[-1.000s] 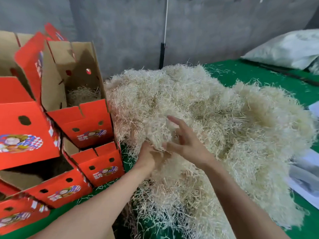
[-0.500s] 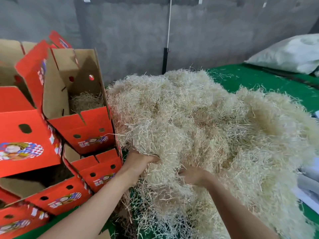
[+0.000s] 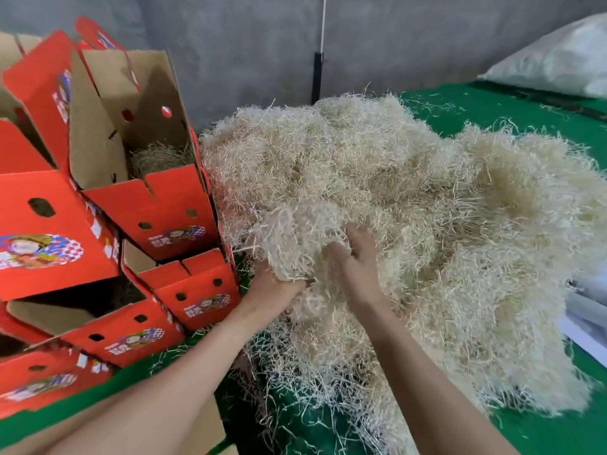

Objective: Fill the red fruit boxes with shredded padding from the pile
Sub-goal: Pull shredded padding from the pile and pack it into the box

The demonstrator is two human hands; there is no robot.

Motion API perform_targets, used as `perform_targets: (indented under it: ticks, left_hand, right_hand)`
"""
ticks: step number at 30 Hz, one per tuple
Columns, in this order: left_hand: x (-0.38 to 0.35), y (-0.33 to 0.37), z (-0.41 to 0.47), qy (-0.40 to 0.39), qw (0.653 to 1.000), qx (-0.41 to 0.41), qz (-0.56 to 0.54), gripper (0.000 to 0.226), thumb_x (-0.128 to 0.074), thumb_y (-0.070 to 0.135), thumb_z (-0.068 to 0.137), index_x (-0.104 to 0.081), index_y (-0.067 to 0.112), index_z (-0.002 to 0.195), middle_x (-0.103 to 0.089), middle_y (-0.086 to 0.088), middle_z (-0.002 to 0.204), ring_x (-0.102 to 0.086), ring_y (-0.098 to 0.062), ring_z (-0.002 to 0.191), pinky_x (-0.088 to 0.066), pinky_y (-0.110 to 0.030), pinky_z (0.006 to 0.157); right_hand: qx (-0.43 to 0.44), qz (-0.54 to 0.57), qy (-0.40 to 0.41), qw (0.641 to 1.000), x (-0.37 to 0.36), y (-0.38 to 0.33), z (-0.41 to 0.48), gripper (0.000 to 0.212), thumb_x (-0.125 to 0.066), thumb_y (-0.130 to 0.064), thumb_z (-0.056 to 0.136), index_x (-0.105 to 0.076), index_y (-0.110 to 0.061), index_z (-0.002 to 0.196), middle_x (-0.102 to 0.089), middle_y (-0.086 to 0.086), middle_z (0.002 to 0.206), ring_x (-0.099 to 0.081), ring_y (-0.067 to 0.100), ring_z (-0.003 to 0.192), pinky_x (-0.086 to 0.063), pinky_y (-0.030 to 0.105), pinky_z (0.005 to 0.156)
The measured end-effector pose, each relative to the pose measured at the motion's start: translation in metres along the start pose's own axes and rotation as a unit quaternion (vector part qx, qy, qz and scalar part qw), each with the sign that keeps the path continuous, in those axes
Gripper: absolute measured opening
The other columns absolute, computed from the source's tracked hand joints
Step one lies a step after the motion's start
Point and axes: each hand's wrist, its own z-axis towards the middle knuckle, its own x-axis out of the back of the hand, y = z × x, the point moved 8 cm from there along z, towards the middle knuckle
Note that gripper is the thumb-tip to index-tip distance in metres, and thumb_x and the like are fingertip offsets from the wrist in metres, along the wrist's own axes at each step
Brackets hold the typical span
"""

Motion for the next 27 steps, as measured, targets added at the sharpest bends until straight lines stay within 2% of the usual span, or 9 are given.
perform_targets:
  ticks: [1, 3, 4, 7, 10, 12, 15, 18, 27]
  left_hand:
    - [-0.009, -0.005, -0.004, -0.049, 0.996, 0.043, -0.059, 0.094, -0.077, 0.047, 0.066, -0.031, 0.008, 0.139, -0.046, -0.004, 0.128, -0.038, -0.03, 0.131, -0.034, -0.033, 0.106]
    - [-0.022, -0.005, -0.012, -0.109, 0.984, 0.09, -0.108, 0.145, -0.073, 0.076, 0.036, -0.008, 0.013, 0.149, -0.027, -0.006, 0.15, -0.02, -0.026, 0.141, -0.014, -0.046, 0.115]
    - [-0.027, -0.003, -0.016, -0.126, 0.983, 0.098, -0.087, 0.148, -0.069, 0.079, 0.03, -0.011, 0.011, 0.148, -0.029, -0.007, 0.15, -0.022, -0.026, 0.14, -0.016, -0.045, 0.114]
    - [-0.015, -0.004, -0.011, -0.025, 0.99, 0.107, -0.094, 0.108, -0.079, 0.057, 0.051, -0.04, 0.004, 0.136, -0.055, -0.014, 0.128, -0.049, -0.028, 0.122, -0.033, -0.038, 0.107]
    - [0.009, -0.018, 0.0, 0.116, 0.969, 0.137, -0.167, 0.082, -0.072, 0.008, 0.076, -0.025, 0.003, 0.142, -0.047, -0.019, 0.133, -0.057, -0.024, 0.098, -0.041, -0.042, 0.097]
    - [0.017, -0.022, 0.004, 0.143, 0.96, 0.139, -0.199, 0.069, -0.07, 0.007, 0.078, -0.034, 0.002, 0.136, -0.056, -0.008, 0.115, -0.059, -0.015, 0.092, -0.047, -0.03, 0.071]
    - [0.017, -0.012, 0.008, 0.09, 0.948, 0.126, -0.279, 0.01, -0.062, 0.013, 0.082, -0.061, 0.007, 0.089, -0.068, -0.014, 0.086, -0.069, -0.015, 0.066, -0.051, -0.026, 0.052]
    - [0.013, 0.001, 0.012, 0.029, 0.927, 0.1, -0.36, 0.023, -0.056, 0.017, 0.075, -0.067, 0.018, 0.056, -0.07, -0.005, 0.066, -0.067, -0.02, 0.062, -0.047, -0.033, 0.061]
    - [0.018, 0.004, -0.001, 0.08, 0.844, 0.137, -0.512, 0.042, -0.046, 0.044, 0.089, -0.059, 0.007, 0.074, -0.063, -0.015, 0.048, -0.058, -0.032, 0.065, -0.046, -0.041, 0.06]
  right_hand:
    - [-0.01, 0.043, -0.009, 0.999, -0.007, -0.001, 0.0, 0.059, -0.053, -0.027, 0.082, -0.036, -0.014, 0.137, -0.045, 0.003, 0.129, -0.045, 0.007, 0.111, -0.04, 0.037, 0.1]
    - [-0.037, 0.135, -0.034, 0.99, -0.019, -0.003, -0.004, 0.043, -0.053, -0.024, 0.079, -0.043, -0.012, 0.118, -0.048, 0.002, 0.09, -0.052, -0.001, 0.078, -0.038, 0.019, 0.061]
    - [-0.051, 0.142, -0.055, 0.987, -0.025, 0.001, -0.006, 0.048, -0.053, -0.029, 0.076, -0.043, -0.008, 0.118, -0.044, 0.001, 0.091, -0.05, 0.0, 0.083, -0.035, 0.032, 0.089]
    - [-0.104, 0.157, -0.188, 0.964, -0.044, 0.015, -0.018, 0.069, -0.055, -0.043, 0.067, -0.035, -0.009, 0.123, -0.046, 0.005, 0.121, -0.053, 0.006, 0.099, -0.046, 0.025, 0.083]
    - [-0.084, 0.085, -0.274, 0.954, -0.046, 0.012, -0.022, 0.059, -0.061, -0.052, 0.069, -0.036, -0.018, 0.11, -0.054, -0.007, 0.102, -0.055, -0.005, 0.078, -0.046, 0.015, 0.073]
    - [-0.017, -0.01, -0.231, 0.973, -0.029, 0.004, -0.014, 0.056, -0.065, -0.061, 0.069, -0.043, -0.027, 0.108, -0.054, -0.024, 0.099, -0.055, -0.012, 0.085, -0.046, 0.012, 0.073]
    - [0.037, -0.115, -0.218, 0.968, -0.011, 0.013, 0.0, 0.087, -0.078, -0.043, 0.064, -0.027, -0.027, 0.132, -0.037, -0.006, 0.138, -0.043, 0.008, 0.124, -0.045, 0.032, 0.097]
    - [0.04, -0.351, -0.308, 0.883, -0.018, 0.053, -0.002, 0.093, -0.072, -0.033, 0.076, -0.012, -0.019, 0.146, -0.013, -0.003, 0.153, -0.014, 0.018, 0.14, -0.009, 0.03, 0.11]
    - [0.065, -0.404, -0.208, 0.888, 0.0, 0.063, 0.014, 0.044, -0.046, -0.006, 0.091, -0.036, -0.003, 0.134, -0.053, 0.011, 0.125, -0.052, 0.021, 0.109, -0.041, 0.018, 0.088]
